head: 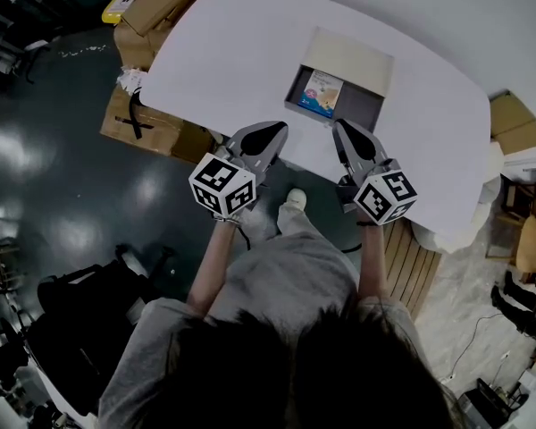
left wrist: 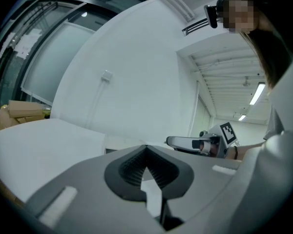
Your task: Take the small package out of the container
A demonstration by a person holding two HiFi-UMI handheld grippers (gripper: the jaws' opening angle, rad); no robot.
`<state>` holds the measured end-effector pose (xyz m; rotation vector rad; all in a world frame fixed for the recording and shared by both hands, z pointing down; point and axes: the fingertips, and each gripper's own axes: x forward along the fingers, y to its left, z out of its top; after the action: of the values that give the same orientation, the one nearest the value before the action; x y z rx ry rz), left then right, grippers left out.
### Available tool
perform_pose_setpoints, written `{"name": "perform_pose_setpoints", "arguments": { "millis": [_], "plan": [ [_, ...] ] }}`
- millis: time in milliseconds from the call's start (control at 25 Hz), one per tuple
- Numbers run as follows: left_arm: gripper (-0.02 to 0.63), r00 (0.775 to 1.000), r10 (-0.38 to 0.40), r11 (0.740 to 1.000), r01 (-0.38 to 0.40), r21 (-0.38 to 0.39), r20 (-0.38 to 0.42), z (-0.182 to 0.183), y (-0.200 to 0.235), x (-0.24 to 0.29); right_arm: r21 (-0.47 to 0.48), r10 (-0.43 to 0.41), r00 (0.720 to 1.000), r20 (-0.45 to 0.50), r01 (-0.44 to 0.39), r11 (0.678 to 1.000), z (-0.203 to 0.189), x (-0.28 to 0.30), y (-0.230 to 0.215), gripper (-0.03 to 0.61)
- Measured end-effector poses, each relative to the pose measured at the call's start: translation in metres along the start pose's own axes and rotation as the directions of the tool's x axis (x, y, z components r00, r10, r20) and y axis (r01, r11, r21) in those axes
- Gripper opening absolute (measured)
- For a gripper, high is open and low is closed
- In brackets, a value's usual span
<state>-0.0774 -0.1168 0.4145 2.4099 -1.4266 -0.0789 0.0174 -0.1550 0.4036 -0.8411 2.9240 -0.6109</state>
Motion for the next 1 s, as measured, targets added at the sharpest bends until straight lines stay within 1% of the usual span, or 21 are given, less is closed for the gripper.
{"name": "perform_pose_setpoints", "arguments": {
  "millis": [160, 440, 560, 760, 880, 1000],
  "plan": [
    [-0.011, 1.000, -0.017, 1.000, 0.017, -0.011, -0.021, -0.001, 0.010, 0.017, -0.001, -0.006, 1.000, -0.012, 0.006, 1.000, 0.003, 0.010, -0.015, 0.012],
    [-0.011, 0.996, -0.069, 0.998, 0.069, -0.011, -0.055, -0.004, 0.018, 0.045, 0.060, 0.003, 1.000, -0.004, -0.003, 0.998, 0.007, 0.020, -0.032, 0.012],
    [-0.011, 0.992, -0.093, 0.996, 0.092, -0.015, -0.082, -0.009, 0.021, 0.052, 0.064, -0.032, 0.999, -0.020, 0.034, 0.997, 0.003, 0.022, -0.041, 0.012],
    [-0.012, 0.982, -0.151, 0.989, 0.149, -0.024, -0.114, -0.008, 0.031, 0.066, 0.099, -0.082, 0.991, -0.108, 0.093, 0.991, -0.006, 0.033, -0.057, 0.012],
    [-0.011, 0.968, -0.194, 0.981, 0.192, -0.030, -0.156, -0.013, 0.036, 0.072, 0.116, -0.126, 0.982, -0.139, 0.142, 0.983, -0.009, 0.039, -0.065, 0.012],
    [-0.011, 0.950, -0.240, 0.971, 0.235, -0.047, -0.202, -0.018, 0.043, 0.074, 0.154, -0.172, 0.970, -0.172, 0.199, 0.968, -0.015, 0.043, -0.073, 0.012]
  ]
}}
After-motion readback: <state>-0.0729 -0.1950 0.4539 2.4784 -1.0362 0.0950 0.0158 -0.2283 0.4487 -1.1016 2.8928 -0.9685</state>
